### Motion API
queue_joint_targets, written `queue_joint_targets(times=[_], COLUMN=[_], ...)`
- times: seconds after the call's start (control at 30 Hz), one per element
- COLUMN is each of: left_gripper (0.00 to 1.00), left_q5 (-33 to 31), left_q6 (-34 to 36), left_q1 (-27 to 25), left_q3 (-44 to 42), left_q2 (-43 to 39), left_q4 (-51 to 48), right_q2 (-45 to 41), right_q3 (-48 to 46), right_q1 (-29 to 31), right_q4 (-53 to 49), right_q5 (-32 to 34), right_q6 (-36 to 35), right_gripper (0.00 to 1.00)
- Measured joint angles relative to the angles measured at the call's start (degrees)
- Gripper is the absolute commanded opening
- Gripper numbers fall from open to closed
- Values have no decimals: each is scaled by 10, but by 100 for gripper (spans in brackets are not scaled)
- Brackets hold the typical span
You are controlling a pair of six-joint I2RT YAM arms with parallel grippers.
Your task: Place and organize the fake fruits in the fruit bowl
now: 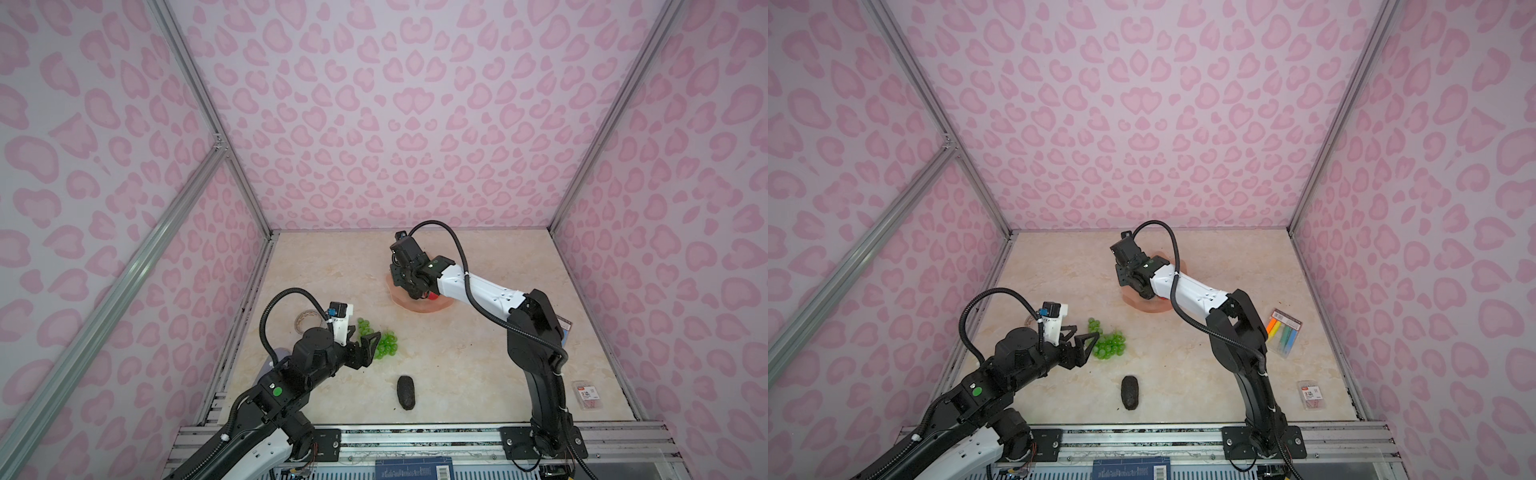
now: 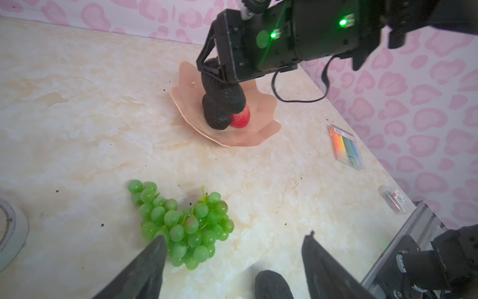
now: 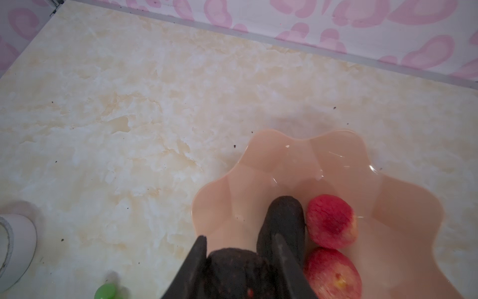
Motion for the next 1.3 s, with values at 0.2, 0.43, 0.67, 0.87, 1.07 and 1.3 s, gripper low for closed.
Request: queue_joint_targets(times=[0.2,0.43,0.67,0.87,1.07,1.3], left_gripper=[83,83,83,83,83,83], left_q5=[18,23,12,-7,-21,-22], left_q6=[6,7,8,7,8,7], left_q1=[0,0,0,0,0,0], left_q3=[6,10,10,10,10,10], left_q2=[15,19,17,5,5,3], left_q4=[5,9,9,9,9,9], right_q2=[79,70,-110,-270,-313,-271], right_q3=[49,48,-115,-351,-447,-439], right_q1=[-23,-27,9,94,229,305], right_q4=[-12,-16,20,28,10,-5], right_q5=[-35,-61,-39,-26,-32,-40], right_q6=[8,18,33,100,206,288], right_gripper=[42,62,63,66,68,68])
